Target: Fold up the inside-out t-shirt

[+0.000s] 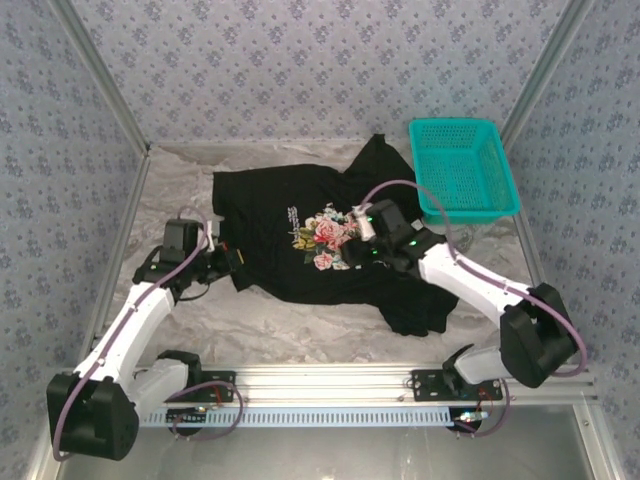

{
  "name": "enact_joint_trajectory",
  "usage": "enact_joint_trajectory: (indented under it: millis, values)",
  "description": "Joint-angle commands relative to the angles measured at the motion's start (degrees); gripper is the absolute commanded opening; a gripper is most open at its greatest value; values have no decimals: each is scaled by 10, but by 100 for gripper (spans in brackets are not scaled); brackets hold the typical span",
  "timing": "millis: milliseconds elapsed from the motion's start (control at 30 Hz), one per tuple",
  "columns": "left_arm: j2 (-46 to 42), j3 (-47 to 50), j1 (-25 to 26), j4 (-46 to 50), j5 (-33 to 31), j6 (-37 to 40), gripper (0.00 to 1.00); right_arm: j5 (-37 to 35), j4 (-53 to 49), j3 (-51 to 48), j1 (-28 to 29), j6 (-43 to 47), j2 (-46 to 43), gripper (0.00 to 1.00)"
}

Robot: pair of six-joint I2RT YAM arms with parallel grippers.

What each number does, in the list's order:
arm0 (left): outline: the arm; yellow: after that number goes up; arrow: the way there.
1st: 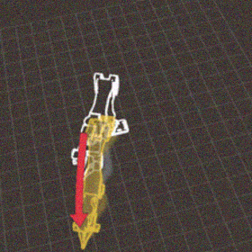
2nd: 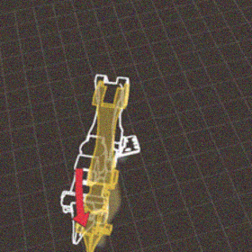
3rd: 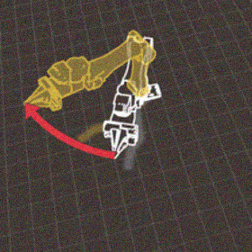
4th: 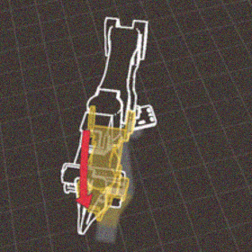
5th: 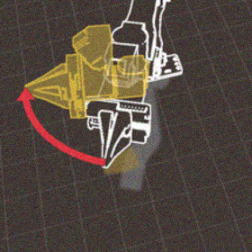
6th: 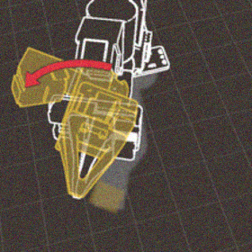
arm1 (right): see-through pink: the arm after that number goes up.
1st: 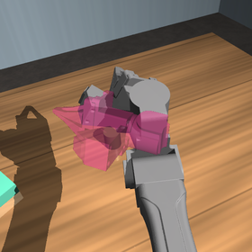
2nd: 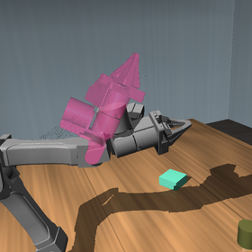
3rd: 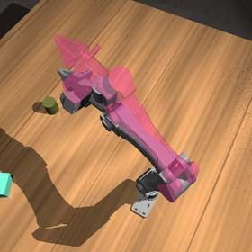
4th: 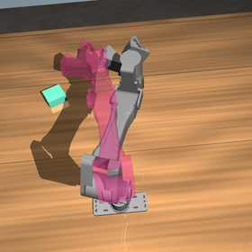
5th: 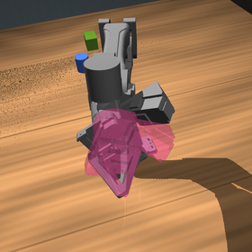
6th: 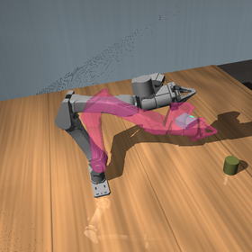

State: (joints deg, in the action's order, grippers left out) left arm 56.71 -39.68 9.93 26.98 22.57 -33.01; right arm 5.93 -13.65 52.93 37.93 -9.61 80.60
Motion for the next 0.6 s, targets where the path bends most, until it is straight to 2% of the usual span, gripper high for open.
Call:
enact_joint_trajectory:
  millis: [0,133,267,333,367,467,533,567]
  values:
    - [8,-21,-10,24,29,11,0,103,145,-10,67,44,68,70]
    - [6,-24,-17,33,31,15,0,132,251,20,122,35,165,70]
    - [-1,-25,-22,41,31,16,0,154,303,45,137,17,239,69]
    - [-5,-26,-25,46,32,17,0,159,315,58,140,10,272,65]
    - [-5,-26,-26,48,31,18,0,159,317,64,142,3,282,60]
    - [-5,-27,-30,56,17,15,0,144,319,68,140,-11,294,25]
    - [-4,-33,-32,76,-29,14,0,112,282,64,128,-18,277,0]
    - [-4,-37,-33,89,-61,15,2,97,260,60,120,-21,263,0]
